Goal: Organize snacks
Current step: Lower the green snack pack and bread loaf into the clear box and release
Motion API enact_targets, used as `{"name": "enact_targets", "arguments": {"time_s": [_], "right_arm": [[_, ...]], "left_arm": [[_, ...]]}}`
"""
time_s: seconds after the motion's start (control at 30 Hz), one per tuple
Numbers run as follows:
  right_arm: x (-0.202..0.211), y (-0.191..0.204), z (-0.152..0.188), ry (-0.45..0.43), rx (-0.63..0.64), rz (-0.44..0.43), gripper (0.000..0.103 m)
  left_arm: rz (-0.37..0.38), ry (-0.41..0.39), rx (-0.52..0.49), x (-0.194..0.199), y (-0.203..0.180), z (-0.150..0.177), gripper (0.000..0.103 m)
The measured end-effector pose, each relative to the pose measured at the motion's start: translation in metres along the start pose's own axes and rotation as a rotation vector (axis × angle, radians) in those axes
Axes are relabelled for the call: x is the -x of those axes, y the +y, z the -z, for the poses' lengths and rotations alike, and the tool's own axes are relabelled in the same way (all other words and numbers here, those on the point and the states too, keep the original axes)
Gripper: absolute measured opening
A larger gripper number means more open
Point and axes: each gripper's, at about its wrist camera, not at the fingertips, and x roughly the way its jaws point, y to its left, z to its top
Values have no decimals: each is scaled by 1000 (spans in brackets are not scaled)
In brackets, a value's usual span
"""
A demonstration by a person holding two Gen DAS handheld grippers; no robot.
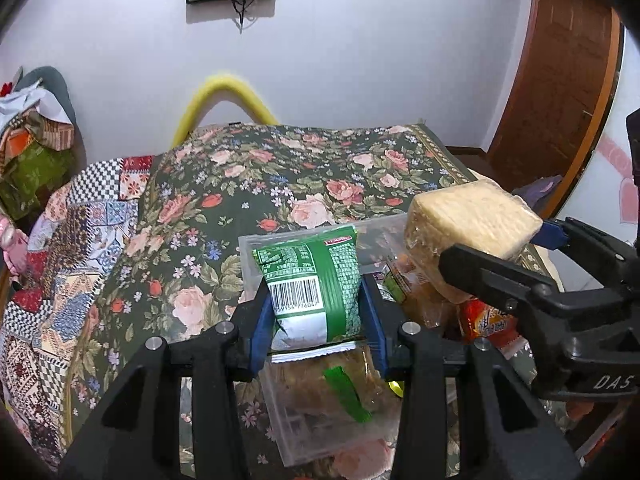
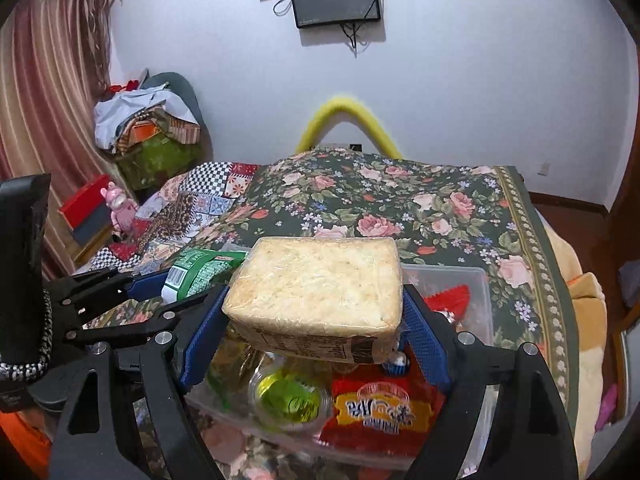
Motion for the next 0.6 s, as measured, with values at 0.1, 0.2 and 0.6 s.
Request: {"name": "enact_targets", "arguments": {"time_s": [0.1, 0.2, 0.6], "right_arm": [[-6, 0, 1, 18, 2, -8, 82], [-8, 3, 1, 19, 20, -9, 82], [13, 3, 1, -10, 33, 2, 82]], "left_arm": [[3, 30, -11, -9, 0, 1, 44], [-2, 21, -14, -9, -1, 4, 64], [5, -17, 16, 15, 1, 10, 66]]}}
